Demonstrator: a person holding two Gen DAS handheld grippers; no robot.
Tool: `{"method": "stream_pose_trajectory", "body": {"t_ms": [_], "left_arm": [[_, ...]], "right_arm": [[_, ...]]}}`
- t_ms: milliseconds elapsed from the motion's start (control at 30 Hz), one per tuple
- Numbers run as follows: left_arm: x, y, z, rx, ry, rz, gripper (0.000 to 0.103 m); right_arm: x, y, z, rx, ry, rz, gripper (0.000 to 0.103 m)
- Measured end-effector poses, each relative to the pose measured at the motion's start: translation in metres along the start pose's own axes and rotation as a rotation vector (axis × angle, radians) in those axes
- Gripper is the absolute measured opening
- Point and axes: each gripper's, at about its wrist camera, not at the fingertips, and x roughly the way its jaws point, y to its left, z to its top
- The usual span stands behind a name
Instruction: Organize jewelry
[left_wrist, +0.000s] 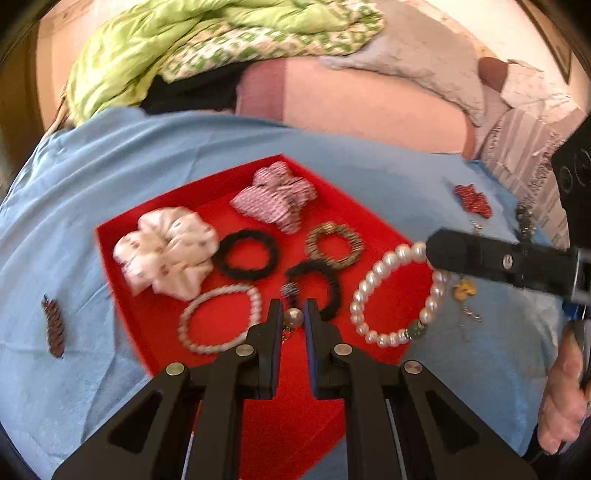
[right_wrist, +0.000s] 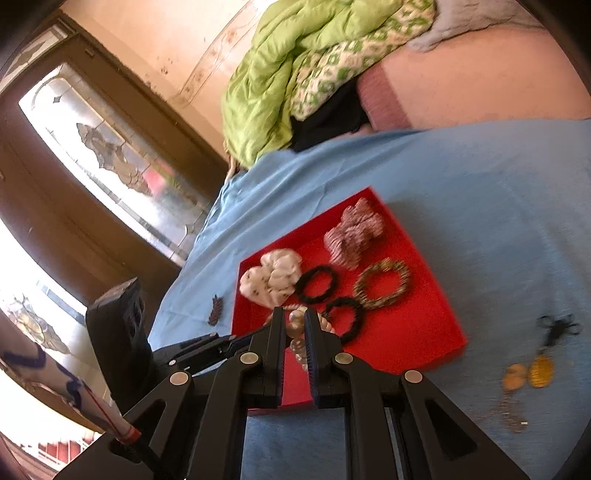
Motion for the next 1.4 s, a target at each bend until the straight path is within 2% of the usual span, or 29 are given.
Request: {"method": "stream_pose_trajectory", "body": {"t_ms": [200,500,967,1400], "left_arm": [[0.009,0.013,-0.003,-0.046,0.037,0.029,0.011],[0.024,0.006,0.001,-0.041,0.058,0.048,0.011],[0.030,-0.001,0.003,-0.009,0.071,0.083,0.011],[0.032,-0.008,0.003,0.017,0.071,0.103,0.011]], "right_arm": [[0.011,-0.021,0.000,0.032,0.010,-0.063,0.011],[0.010,-0.051,0.009,0.067,-0.013,-0.159,0.011],[0.019,-0.055,0.003,0.029,0.016,-0.258,0.012],[0.021,-0.055,0.001,0.017,0.026,-0.275,0.012]]}}
